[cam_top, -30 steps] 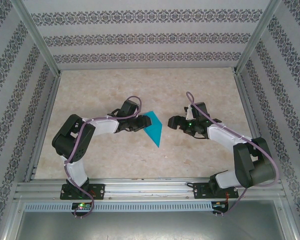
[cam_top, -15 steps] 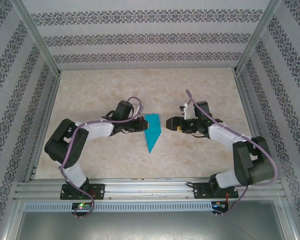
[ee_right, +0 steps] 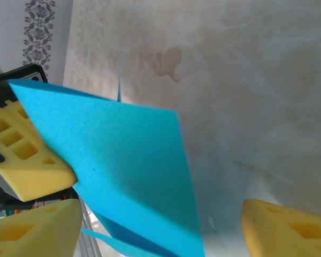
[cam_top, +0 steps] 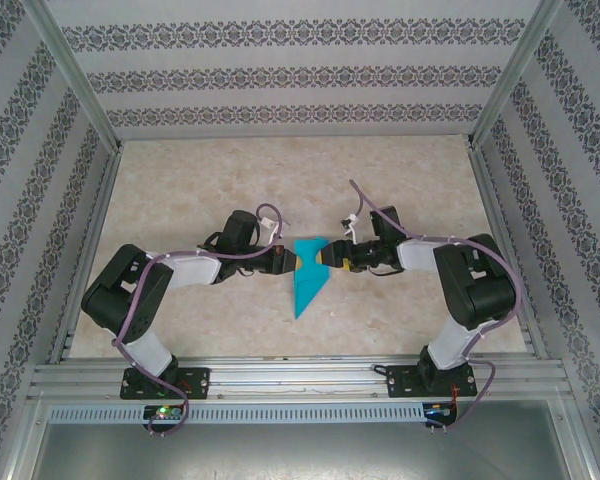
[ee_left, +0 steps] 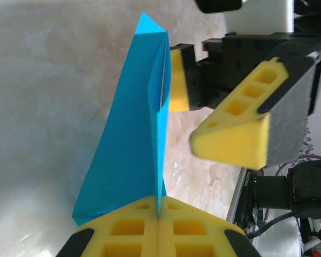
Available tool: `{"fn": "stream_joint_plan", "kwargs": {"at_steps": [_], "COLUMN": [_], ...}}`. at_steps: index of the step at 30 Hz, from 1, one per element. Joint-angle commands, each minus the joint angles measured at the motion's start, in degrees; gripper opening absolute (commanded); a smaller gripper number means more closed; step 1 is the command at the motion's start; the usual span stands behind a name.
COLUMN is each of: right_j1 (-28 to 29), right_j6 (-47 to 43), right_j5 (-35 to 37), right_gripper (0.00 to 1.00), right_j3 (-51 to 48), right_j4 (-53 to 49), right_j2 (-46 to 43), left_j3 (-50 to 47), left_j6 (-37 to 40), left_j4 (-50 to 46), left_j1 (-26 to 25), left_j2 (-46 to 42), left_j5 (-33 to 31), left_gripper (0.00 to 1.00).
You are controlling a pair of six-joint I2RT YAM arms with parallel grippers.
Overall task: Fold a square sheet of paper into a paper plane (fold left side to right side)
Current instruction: Place the paper at the center of the table.
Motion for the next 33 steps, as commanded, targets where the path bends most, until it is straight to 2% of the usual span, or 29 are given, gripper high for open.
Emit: {"fn": "stream_joint_plan", "kwargs": {"at_steps": [1, 14, 18, 24, 25, 30, 33], "right_j1": [1.0, -0.89, -0.91, -1.14, -1.24, -1.24, -1.15], "right_j6": [-0.66, -1.93, -2.31, -2.6, -2.57, -2.43, -1.27], "right_j5": [-4.4, -2.89, -1.87, 0.29, 0.54, 3.24, 5.29], "right_gripper": [0.69, 0.39, 0.35, 0.24, 0.2, 0.01, 0.0], "right_j3": [1.94, 2.01, 2.57, 3.19, 3.36, 4.63, 6.01], "right_j4": [4.06, 0.2, -0.69, -1.98, -2.24, -5.95, -10.34], "right_j2": [1.65, -2.56, -1.92, -1.68, -1.7, -1.51, -1.25], "left_j3": [0.16, 0.73, 0.7, 0.59, 0.6, 0.18, 0.35], "left_j6": [0.92, 1.51, 1.58, 2.15, 2.23, 3.51, 5.9], "left_j4": [3.34, 0.12, 0.07, -0.91, -1.15, -3.55, -8.29], "left_j1": [0.61, 0.96, 1.02, 1.16, 1.31, 1.65, 1.65], "left_j2": [1.13, 2.67, 2.74, 2.61, 2.61, -0.21, -4.41], "left_j5": [1.49, -1.82, -1.89, -2.32, -2.37, -5.47, -9.7], "left_gripper": [0.01, 0.01, 0.01, 0.02, 0.04, 0.32, 0.45]}}
